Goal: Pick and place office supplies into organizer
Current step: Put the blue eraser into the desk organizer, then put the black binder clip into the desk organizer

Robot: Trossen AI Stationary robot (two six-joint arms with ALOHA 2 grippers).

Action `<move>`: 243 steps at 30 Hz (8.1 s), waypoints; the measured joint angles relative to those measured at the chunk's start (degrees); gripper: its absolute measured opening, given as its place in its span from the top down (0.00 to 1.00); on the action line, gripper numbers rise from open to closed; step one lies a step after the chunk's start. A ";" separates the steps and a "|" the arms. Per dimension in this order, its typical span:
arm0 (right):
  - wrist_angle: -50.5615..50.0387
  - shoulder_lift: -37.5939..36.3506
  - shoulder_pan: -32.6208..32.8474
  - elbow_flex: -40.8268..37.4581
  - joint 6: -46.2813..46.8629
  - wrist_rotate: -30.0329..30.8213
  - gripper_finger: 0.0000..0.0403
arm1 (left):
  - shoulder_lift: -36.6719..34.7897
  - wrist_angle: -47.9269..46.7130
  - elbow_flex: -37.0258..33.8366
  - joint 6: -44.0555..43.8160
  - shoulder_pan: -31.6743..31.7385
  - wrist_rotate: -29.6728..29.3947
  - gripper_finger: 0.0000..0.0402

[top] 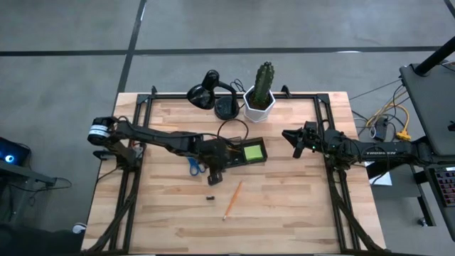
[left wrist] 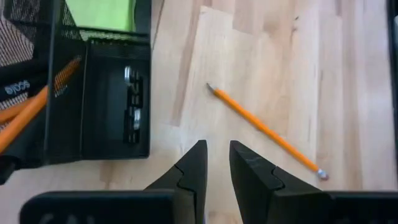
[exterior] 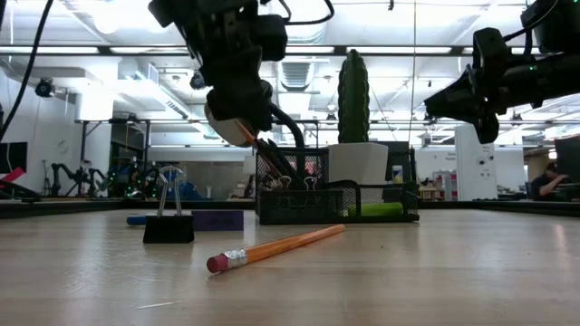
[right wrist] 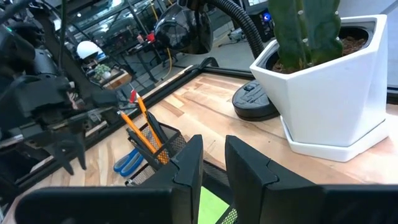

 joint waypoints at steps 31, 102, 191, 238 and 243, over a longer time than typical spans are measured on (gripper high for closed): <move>-1.23 0.00 -0.02 0.00 -0.17 0.00 0.85 | -1.38 -3.57 -4.06 5.42 -1.37 0.03 0.63; -2.64 0.07 -0.01 0.00 0.04 0.07 0.85 | 10.48 -0.35 -2.86 -3.29 -4.01 -0.36 0.99; -2.69 0.07 -0.02 -0.02 -0.15 0.00 0.85 | 14.23 -7.20 13.17 2.44 2.39 -11.93 0.63; -5.23 0.31 0.00 -0.04 0.02 -0.02 0.85 | 6.02 -18.17 11.64 -1.64 -13.66 -3.11 0.63; -5.22 0.31 -0.02 -0.04 0.01 -0.04 0.85 | 6.02 -18.13 10.21 -1.93 -15.68 -3.12 0.63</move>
